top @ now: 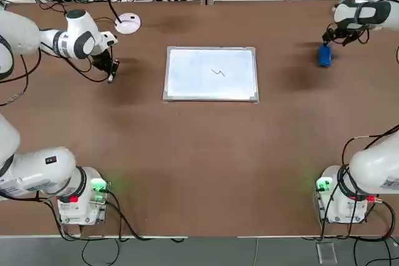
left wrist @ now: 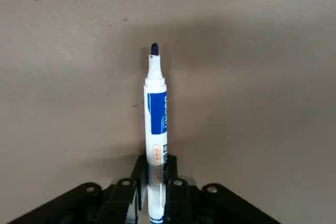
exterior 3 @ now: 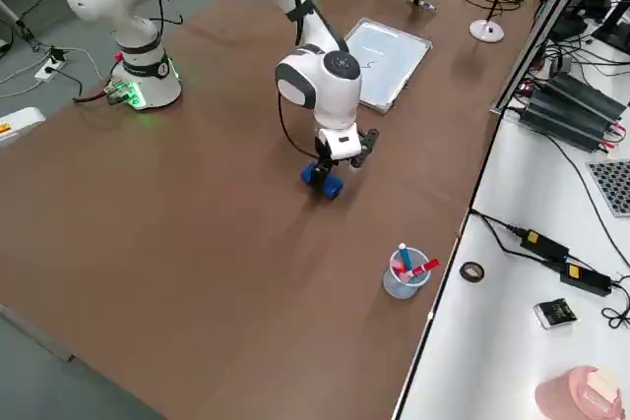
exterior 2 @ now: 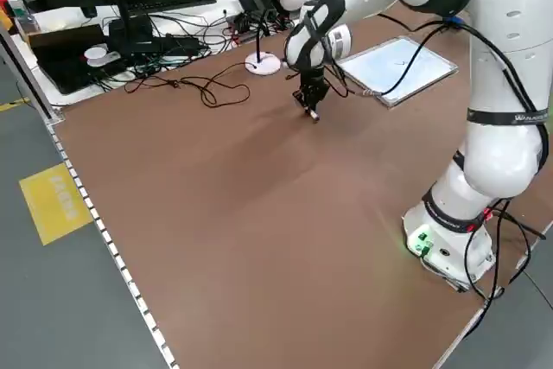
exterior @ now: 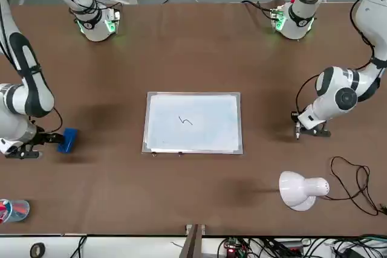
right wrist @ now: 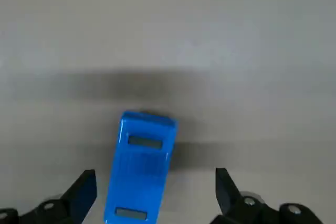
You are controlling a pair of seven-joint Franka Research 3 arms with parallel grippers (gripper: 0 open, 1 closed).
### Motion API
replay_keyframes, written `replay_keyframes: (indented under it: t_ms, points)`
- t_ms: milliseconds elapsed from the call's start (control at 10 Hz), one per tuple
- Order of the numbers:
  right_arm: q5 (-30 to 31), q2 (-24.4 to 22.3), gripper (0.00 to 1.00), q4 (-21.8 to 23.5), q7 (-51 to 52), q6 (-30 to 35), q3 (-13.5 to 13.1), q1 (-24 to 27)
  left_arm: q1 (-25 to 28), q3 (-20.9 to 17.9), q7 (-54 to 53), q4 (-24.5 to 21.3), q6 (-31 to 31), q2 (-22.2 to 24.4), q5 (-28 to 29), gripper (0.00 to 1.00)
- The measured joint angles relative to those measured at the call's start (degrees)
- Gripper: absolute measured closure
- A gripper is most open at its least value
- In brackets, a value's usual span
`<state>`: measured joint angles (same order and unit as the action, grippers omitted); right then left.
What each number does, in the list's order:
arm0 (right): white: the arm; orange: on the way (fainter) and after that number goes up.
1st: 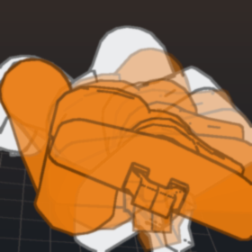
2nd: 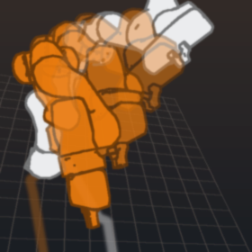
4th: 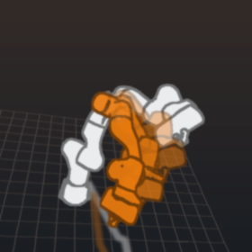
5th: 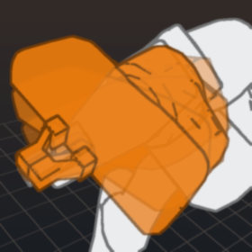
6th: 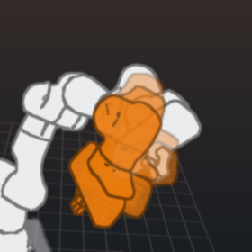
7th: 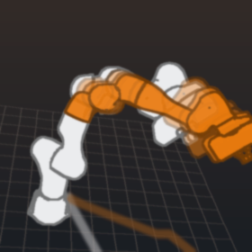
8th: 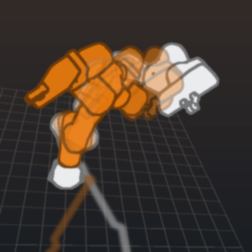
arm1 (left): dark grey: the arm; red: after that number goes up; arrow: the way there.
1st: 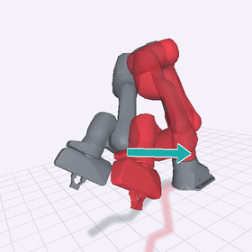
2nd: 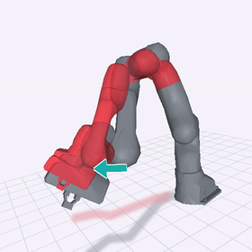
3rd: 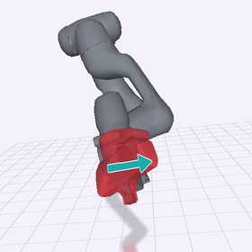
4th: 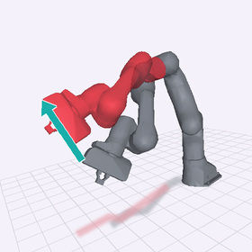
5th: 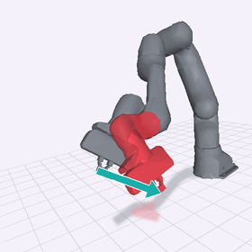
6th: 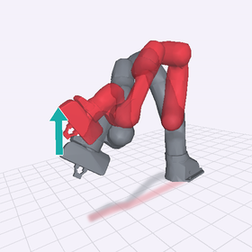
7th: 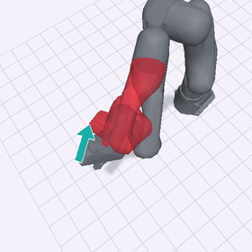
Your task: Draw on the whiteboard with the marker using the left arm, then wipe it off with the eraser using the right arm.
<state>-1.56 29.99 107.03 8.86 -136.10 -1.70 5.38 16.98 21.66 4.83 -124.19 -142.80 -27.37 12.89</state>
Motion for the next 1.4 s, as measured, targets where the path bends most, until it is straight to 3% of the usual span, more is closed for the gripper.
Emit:
replay_keyframes:
  t_ms: [200, 1000, 1400]
  points:
    - [0.0, 0.0, 0.0, 1.3, 0.0, -0.5, 0.0, -0.3, 0.0, -0.1, 0.0, 0.4, 0.0, -0.2, 0.0, 0.74]
    - [0.0, -0.1, 0.0, 4.4, 0.0, -6.6, 0.0, -0.2, -0.1, -0.2, 0.0, 1.9, 0.0, -0.9, 0.0, 0.02]
    - [-0.1, 0.0, 0.0, 5.3, -0.3, -8.9, 0.1, -0.6, -0.2, -0.2, 0.0, 4.3, 2.7, 1.7, 0.0, 0.0]
